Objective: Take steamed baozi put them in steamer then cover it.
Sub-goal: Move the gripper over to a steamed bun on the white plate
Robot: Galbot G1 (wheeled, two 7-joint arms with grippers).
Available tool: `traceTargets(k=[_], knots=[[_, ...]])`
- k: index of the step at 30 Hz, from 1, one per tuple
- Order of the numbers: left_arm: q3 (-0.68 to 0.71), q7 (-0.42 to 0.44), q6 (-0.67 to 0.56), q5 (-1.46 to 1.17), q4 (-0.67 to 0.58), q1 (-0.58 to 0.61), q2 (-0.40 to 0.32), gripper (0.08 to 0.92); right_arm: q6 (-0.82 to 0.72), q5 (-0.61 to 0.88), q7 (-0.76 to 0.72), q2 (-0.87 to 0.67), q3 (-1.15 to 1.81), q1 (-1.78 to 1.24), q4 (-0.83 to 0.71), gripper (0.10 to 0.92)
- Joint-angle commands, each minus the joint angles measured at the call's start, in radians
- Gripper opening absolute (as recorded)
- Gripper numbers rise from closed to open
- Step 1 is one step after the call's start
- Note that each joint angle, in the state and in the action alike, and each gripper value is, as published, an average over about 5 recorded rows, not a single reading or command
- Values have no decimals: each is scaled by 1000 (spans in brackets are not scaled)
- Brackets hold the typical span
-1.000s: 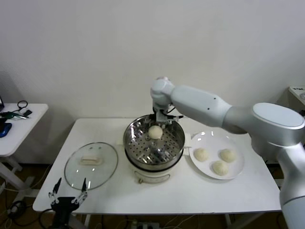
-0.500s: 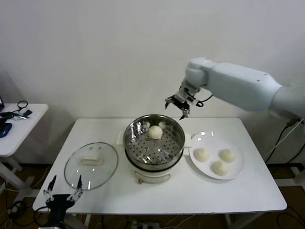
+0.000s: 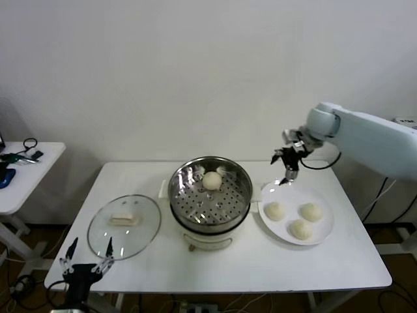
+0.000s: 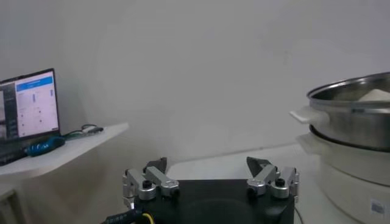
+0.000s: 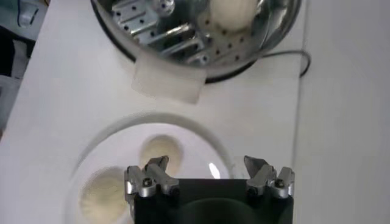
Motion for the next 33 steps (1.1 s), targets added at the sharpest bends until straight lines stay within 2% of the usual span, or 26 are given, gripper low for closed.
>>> traceTargets(k=[1, 9, 26, 33], knots=[[-1, 5, 6, -2, 1, 0, -2, 823, -69, -91, 0, -43, 78, -186, -24, 823], [-4, 6, 10, 0, 7, 0, 0, 823, -40, -184, -3, 36, 117, -264, -108, 823], [-1, 10, 4, 10, 19, 8, -2, 823, 8, -212, 2, 188, 175, -305, -300, 823], [4, 9, 3, 13, 20, 14, -2, 823, 13, -213, -4, 209, 167, -315, -317, 823]])
